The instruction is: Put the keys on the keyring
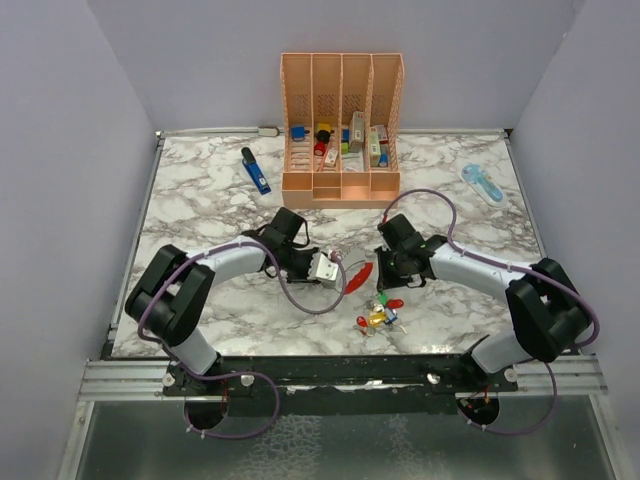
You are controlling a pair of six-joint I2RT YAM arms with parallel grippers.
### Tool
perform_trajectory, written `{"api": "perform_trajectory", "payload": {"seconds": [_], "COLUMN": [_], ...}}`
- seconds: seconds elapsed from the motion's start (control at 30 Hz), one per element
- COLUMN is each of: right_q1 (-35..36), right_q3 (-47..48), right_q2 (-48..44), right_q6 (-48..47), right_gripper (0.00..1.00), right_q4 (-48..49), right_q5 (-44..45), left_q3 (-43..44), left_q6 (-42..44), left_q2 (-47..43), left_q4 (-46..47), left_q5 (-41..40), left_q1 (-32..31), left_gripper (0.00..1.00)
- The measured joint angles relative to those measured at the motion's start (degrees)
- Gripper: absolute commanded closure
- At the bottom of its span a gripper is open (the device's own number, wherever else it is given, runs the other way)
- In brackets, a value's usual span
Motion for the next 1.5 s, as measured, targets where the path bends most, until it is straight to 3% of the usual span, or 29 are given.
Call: {"api": "perform_trajectory", "payload": {"seconds": [0.27, 1.17, 1.5], "right_q1": [0.00, 0.07, 0.26], "right_q3": [-0.81, -1.53, -2.19], "right_q2": [-0.07, -2.86, -2.93], "right_q6": [-0.37, -0.39, -0.42], "right_gripper": [0.99, 0.99, 0.99], "right_q4": [0.13, 0.31, 0.70], "right_q5": [-0.39, -0.76, -0.76], "left_q3": [-3.08, -4.24, -4.17], "left_q6": [-1.75, -2.60, -4.13], "left_q2": [-4.81, -3.41, -3.32], "left_q4": [1.11, -2.32, 2.01], "left_q5": [-3.56, -2.27, -5.55], "left_q1": [0.02, -3.39, -3.37], "left_gripper": [0.70, 0.71, 0.70]}}
